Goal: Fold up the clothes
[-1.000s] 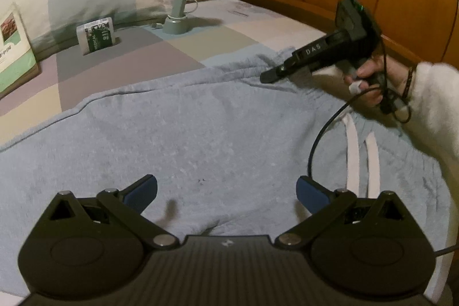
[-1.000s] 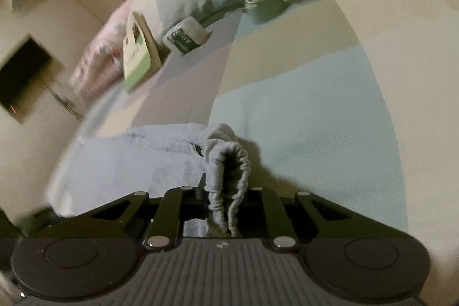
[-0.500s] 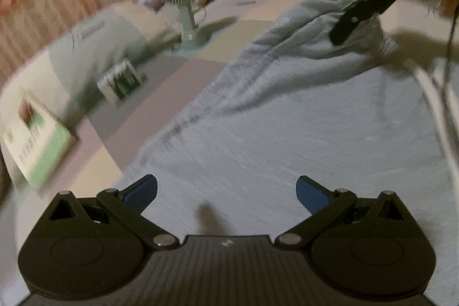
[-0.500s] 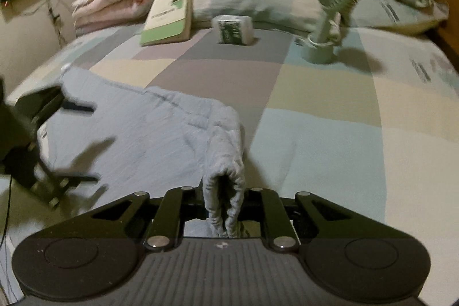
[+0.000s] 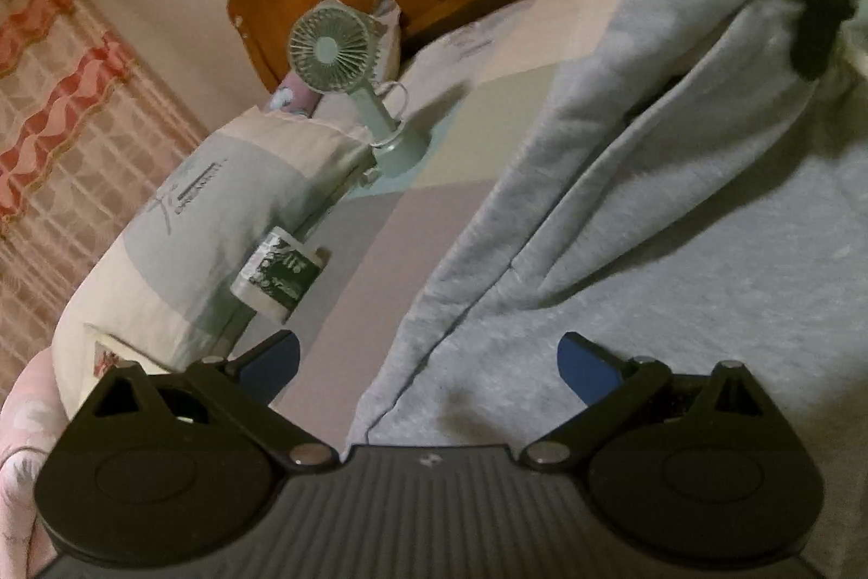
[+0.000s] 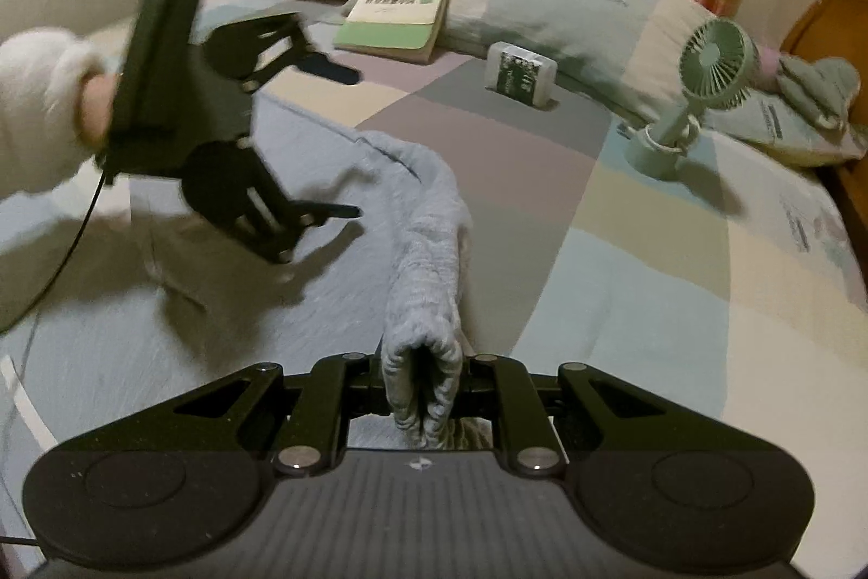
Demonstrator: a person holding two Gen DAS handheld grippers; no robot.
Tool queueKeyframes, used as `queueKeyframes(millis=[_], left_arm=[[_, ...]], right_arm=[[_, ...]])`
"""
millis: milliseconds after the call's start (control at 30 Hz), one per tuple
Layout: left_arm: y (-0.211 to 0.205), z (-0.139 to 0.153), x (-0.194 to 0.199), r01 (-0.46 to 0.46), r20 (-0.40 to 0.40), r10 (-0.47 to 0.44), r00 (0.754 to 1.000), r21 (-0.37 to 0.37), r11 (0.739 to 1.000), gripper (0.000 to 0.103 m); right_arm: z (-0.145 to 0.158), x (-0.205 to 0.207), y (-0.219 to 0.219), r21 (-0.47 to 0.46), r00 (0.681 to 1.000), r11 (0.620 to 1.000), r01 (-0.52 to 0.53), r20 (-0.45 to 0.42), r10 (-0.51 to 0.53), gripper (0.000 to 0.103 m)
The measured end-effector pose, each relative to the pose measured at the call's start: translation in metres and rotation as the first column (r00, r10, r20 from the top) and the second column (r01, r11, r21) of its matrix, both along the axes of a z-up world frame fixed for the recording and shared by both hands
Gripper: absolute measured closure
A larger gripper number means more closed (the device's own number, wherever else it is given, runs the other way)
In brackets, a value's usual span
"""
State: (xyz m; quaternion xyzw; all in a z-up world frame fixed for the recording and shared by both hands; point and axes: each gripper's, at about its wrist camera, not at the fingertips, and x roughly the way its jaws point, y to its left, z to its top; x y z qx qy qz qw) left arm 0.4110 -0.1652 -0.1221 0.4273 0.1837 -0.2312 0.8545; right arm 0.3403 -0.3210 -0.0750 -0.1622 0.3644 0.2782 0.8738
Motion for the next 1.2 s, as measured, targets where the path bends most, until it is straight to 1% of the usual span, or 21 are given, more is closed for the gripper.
queueKeyframes(millis=[67,133,200,400,500,633,733,800,867,933,1000,1100,1200], left_arm=[[-0.002,-0.005,0.004,0.004,0.011,-0.004,1.0,0.029,1.0,0.01],[-0.004,-0.012,0.007,0.004,0.036,-0.006,0.999,0.066,0.998,0.012],[-0.005,-0.018,0.009,0.002,0.039,-0.006,0.999,0.093,0.996,0.013],[-0.004,-0.028,0.003,0.022,0.071,-0.029,0.997,0.106,0.994,0.013],[-0.003,-0.029,0.0,0.04,0.088,-0.05,0.995,0.12,0.992,0.013],[-0.002,-0.031,-0.007,0.083,0.119,-0.102,0.988,0.156,0.984,0.014],[0.0,-0.033,-0.014,0.129,0.151,-0.159,0.976,0.192,0.973,0.015],[0.002,-0.035,-0.018,0.163,0.169,-0.204,0.964,0.228,0.96,0.019],[0.003,-0.037,-0.023,0.199,0.172,-0.249,0.953,0.266,0.943,0.024],[0.003,-0.04,-0.026,0.235,0.158,-0.293,0.943,0.306,0.922,0.036],[0.003,-0.043,-0.029,0.28,0.138,-0.343,0.929,0.342,0.897,0.044],[0.004,-0.049,-0.034,0.329,0.123,-0.408,0.905,0.406,0.853,0.052],[0.004,-0.054,-0.037,0.365,0.11,-0.461,0.881,0.464,0.807,0.057]], right_arm=[[-0.002,-0.007,0.005,-0.027,1.0,0.999,-0.021,0.008,0.022,0.085],[-0.003,-0.014,0.01,-0.053,0.999,0.998,-0.043,0.019,0.044,0.085],[-0.005,-0.022,0.015,-0.089,0.997,0.994,-0.063,0.04,0.067,0.085],[-0.011,-0.046,0.03,-0.192,0.985,0.973,-0.128,0.088,0.147,0.085],[-0.017,-0.061,0.037,-0.272,0.972,0.949,-0.157,0.125,0.197,0.085],[-0.025,-0.074,0.045,-0.367,0.954,0.913,-0.178,0.164,0.251,0.085],[-0.032,-0.082,0.05,-0.439,0.935,0.879,-0.183,0.198,0.294,0.085],[-0.034,-0.085,0.051,-0.456,0.928,0.871,-0.186,0.211,0.308,0.085],[-0.035,-0.085,0.051,-0.457,0.928,0.868,-0.193,0.203,0.313,0.085],[-0.036,-0.087,0.05,-0.461,0.926,0.866,-0.193,0.205,0.316,0.085],[-0.037,-0.087,0.049,-0.462,0.927,0.865,-0.195,0.202,0.317,0.085],[-0.037,-0.088,0.05,-0.464,0.926,0.863,-0.2,0.197,0.321,0.085],[-0.04,-0.089,0.049,-0.472,0.925,0.857,-0.208,0.19,0.329,0.085]])
